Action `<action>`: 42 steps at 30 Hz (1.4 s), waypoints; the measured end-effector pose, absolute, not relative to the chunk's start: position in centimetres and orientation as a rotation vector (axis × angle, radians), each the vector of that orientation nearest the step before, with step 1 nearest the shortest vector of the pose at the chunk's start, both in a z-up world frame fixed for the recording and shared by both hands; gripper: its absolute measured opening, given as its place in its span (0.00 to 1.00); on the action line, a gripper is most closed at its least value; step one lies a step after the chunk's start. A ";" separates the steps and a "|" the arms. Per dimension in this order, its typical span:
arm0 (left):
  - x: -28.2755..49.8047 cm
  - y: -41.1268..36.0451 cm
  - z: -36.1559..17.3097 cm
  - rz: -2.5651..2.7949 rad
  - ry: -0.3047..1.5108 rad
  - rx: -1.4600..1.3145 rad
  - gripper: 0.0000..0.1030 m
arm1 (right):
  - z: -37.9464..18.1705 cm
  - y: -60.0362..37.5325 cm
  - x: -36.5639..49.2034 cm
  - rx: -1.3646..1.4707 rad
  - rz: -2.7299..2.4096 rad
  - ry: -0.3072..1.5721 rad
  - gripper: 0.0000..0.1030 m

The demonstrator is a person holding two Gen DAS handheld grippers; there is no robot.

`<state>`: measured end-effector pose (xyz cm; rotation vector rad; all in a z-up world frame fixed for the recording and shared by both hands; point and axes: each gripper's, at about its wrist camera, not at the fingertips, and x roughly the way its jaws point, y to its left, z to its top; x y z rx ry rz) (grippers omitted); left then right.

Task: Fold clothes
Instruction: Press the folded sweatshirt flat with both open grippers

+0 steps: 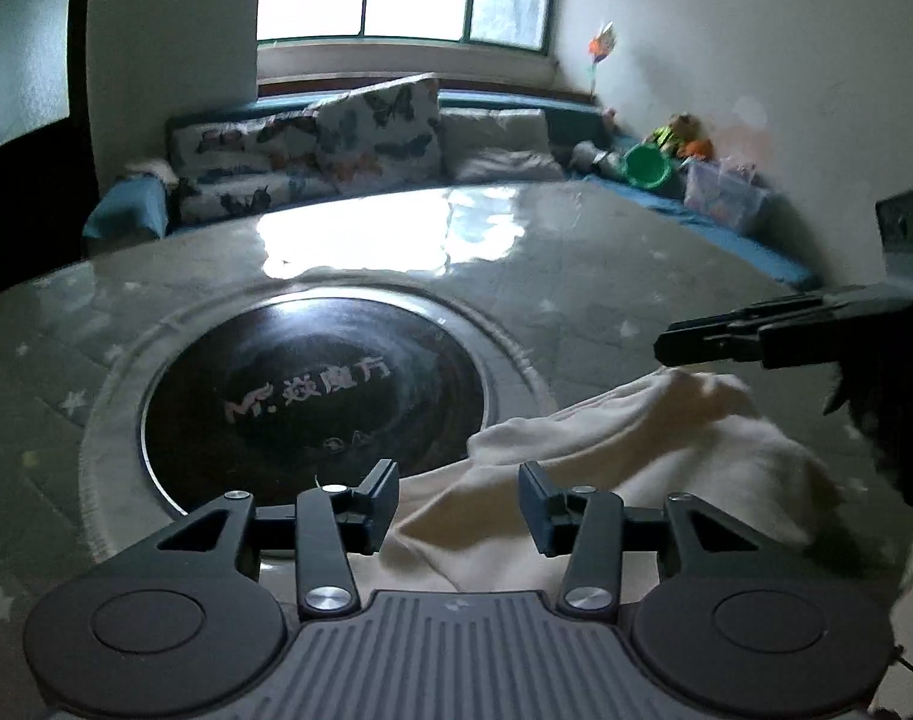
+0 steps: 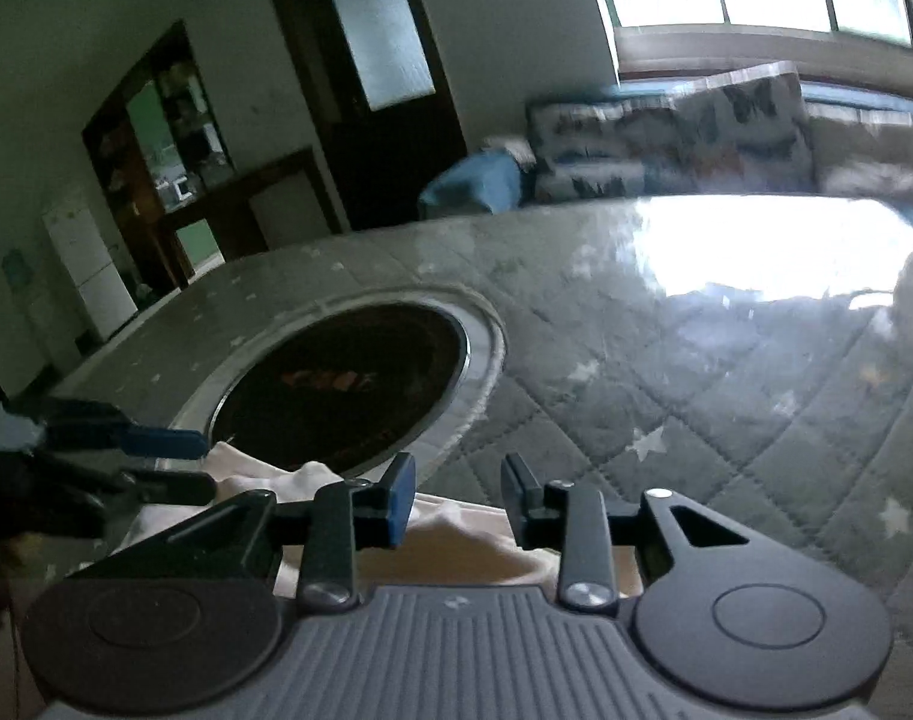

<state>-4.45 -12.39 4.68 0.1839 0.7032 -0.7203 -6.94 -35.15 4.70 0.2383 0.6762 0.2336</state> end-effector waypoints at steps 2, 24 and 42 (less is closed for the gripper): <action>-3.7 -12.9 3.9 -0.725 0.735 0.182 0.46 | 4.2 -35.5 -6.0 0.269 0.244 0.717 0.31; -4.5 -12.6 3.1 -0.647 0.674 0.177 0.26 | 4.2 -34.1 -8.1 0.169 0.249 0.609 0.07; -8.3 -12.7 4.4 -0.729 0.648 0.112 0.51 | 3.9 -30.3 -9.8 0.026 0.298 0.629 0.40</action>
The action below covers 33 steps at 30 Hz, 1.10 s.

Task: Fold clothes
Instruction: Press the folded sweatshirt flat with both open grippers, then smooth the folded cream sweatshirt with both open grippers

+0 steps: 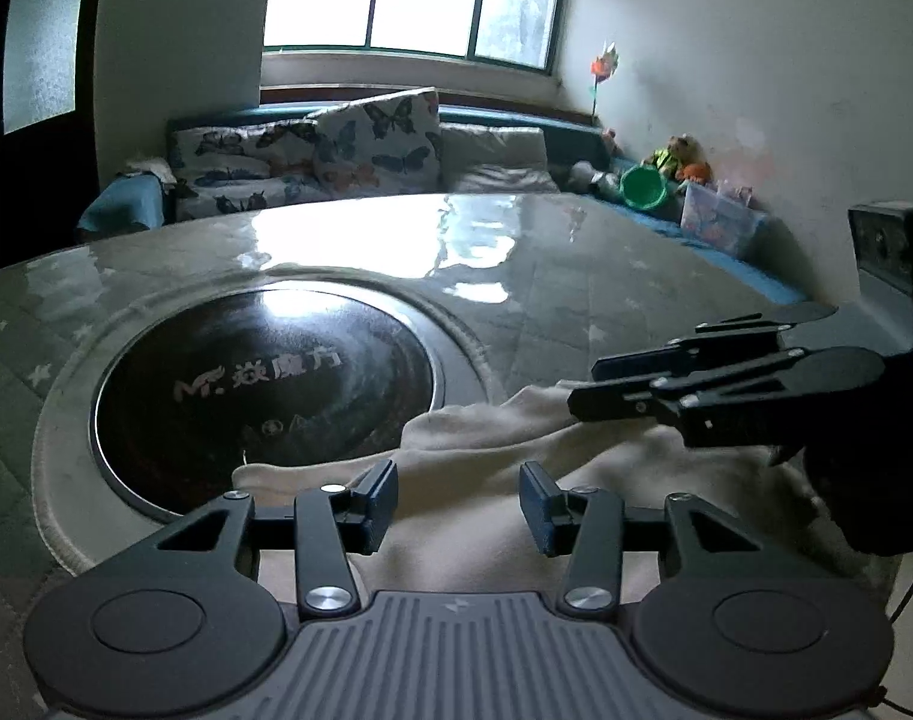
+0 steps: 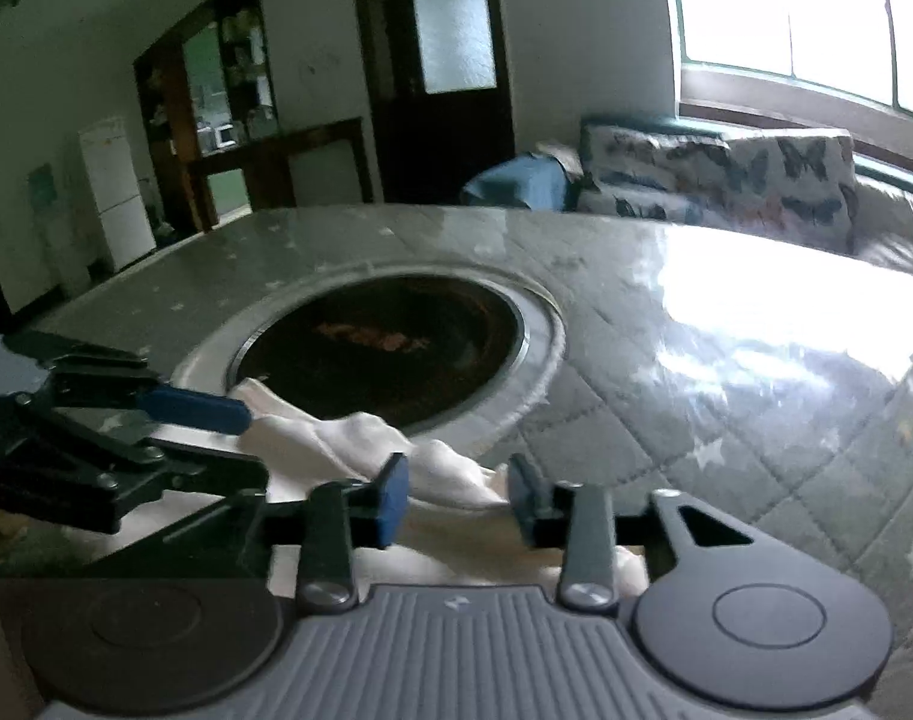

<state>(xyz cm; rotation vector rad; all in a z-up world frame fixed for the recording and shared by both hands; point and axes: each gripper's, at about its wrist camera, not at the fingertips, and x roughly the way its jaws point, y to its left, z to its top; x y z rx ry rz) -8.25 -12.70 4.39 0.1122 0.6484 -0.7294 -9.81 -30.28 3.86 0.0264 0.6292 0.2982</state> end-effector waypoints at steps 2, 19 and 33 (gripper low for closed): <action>-8.6 -12.6 4.5 -0.732 0.635 0.121 0.57 | 4.0 -29.9 -10.4 0.017 0.313 0.628 0.40; -9.5 -12.6 2.2 -0.675 0.647 0.179 0.72 | 2.9 -29.4 -14.4 0.007 0.316 0.620 0.47; -12.3 -12.2 3.7 -0.669 0.567 0.178 0.85 | 2.9 -28.9 -17.3 -0.014 0.304 0.547 0.53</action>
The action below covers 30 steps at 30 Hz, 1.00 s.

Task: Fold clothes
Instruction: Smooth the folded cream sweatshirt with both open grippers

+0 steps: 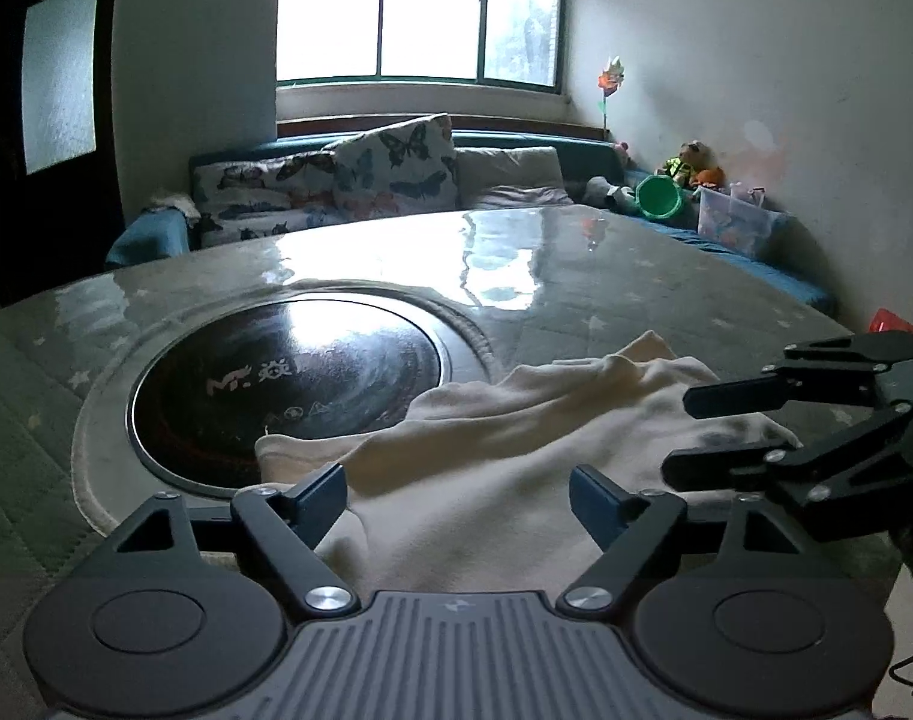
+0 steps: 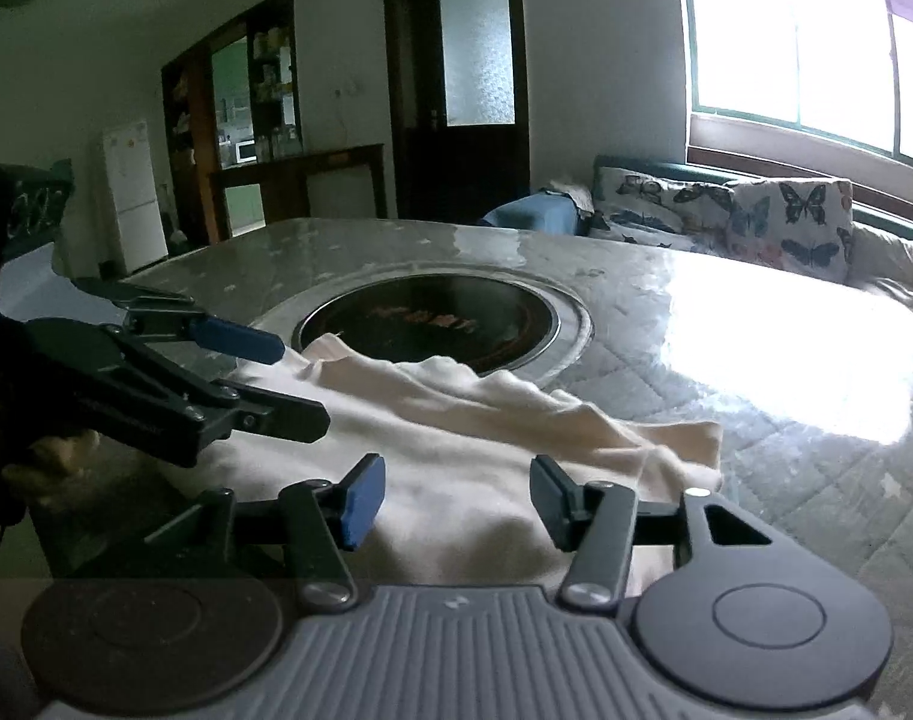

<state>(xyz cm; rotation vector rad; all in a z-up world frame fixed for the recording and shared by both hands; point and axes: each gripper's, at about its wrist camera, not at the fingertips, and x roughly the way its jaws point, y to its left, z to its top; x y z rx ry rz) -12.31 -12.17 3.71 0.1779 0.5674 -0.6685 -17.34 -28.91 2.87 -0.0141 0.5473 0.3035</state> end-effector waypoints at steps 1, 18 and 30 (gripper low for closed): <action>-12.5 -12.1 3.7 -0.670 0.563 0.183 0.87 | 2.7 -28.9 -17.4 -0.009 0.306 0.549 0.53; -12.5 -11.3 1.8 -0.626 0.613 0.171 0.98 | 1.2 -29.1 -17.9 -0.007 0.291 0.549 0.65; -12.5 -11.3 1.4 -0.618 0.610 0.170 1.00 | 0.9 -29.2 -18.1 -0.004 0.315 0.549 0.77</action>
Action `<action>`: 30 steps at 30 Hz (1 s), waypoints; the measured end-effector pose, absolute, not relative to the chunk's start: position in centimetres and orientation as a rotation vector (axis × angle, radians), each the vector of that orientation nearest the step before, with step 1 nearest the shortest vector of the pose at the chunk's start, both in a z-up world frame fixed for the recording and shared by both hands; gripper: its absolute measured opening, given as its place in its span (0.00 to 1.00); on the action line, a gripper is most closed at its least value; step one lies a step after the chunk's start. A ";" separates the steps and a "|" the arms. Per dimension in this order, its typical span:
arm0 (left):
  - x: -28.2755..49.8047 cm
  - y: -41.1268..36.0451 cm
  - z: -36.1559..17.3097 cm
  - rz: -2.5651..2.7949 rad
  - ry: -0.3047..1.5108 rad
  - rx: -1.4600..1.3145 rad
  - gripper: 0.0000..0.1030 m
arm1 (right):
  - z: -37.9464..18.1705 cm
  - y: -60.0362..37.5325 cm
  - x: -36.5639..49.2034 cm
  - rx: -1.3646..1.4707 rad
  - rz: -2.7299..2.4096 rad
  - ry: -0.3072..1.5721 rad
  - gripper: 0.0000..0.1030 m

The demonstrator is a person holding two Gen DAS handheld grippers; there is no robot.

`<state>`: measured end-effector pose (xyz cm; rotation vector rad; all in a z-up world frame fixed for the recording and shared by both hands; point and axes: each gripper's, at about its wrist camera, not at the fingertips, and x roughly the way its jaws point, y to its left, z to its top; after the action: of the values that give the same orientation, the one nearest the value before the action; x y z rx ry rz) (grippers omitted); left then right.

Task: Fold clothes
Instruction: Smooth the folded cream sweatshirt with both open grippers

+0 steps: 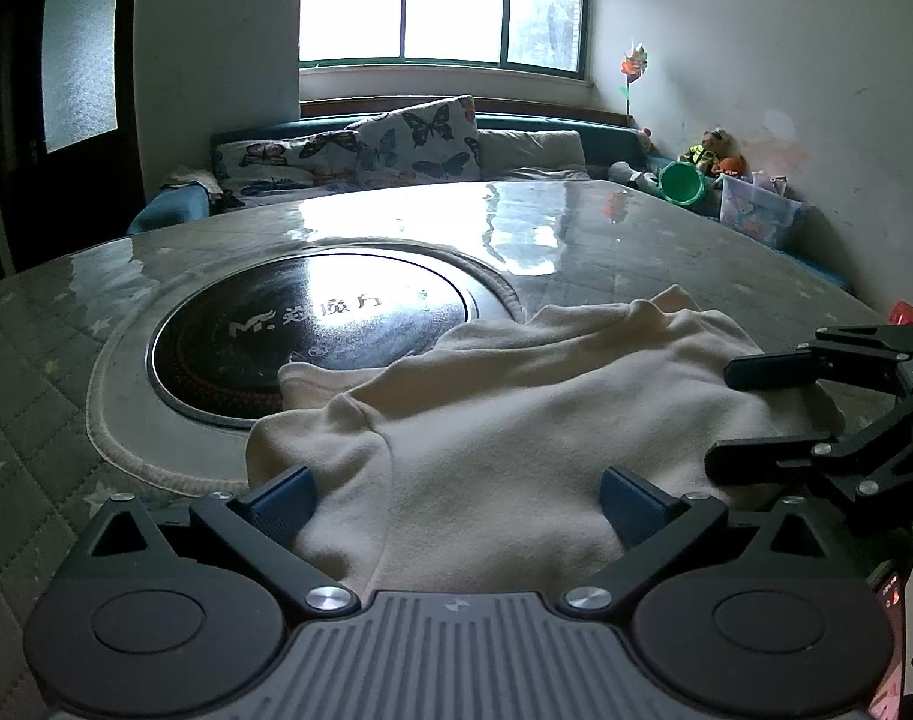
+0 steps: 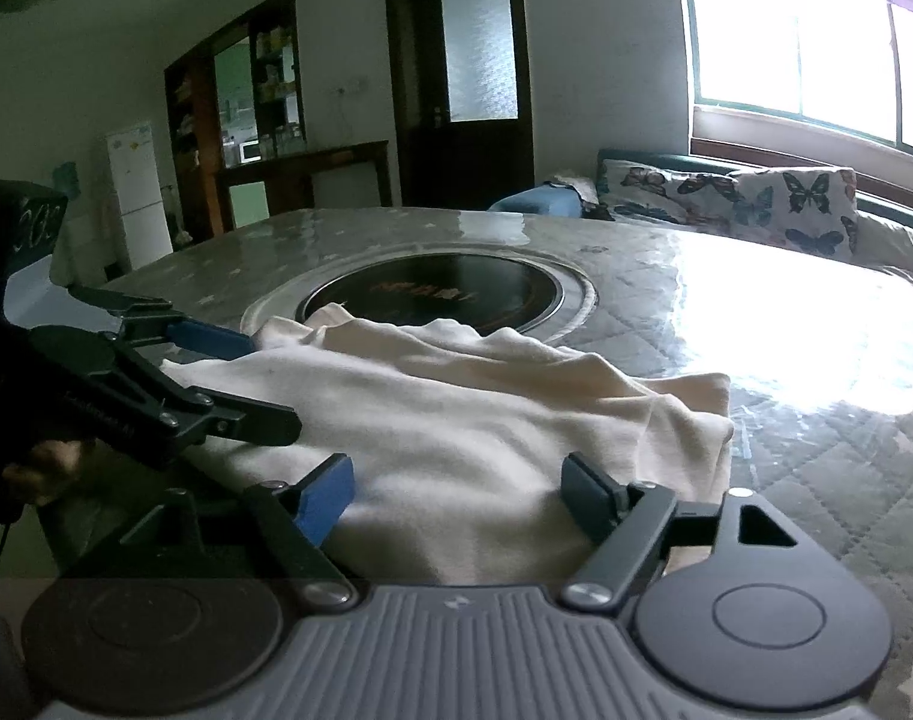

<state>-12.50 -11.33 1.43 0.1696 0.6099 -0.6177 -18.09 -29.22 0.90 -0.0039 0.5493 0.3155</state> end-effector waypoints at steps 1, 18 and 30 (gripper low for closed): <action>-12.5 -11.3 1.4 -0.617 0.610 0.170 1.00 | 0.9 -29.2 -18.1 -0.004 0.317 0.549 0.77; -12.5 -11.3 1.4 -0.617 0.610 0.167 1.00 | 0.9 -29.1 -18.1 -0.022 0.329 0.568 0.90; -12.5 -11.2 1.4 -0.618 0.610 0.166 1.00 | 0.8 -28.4 -17.9 -0.055 0.357 0.599 1.00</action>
<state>-12.48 -11.25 1.41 0.1658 0.6100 -0.6181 -17.90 -28.44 0.76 -0.0545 0.5992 0.3573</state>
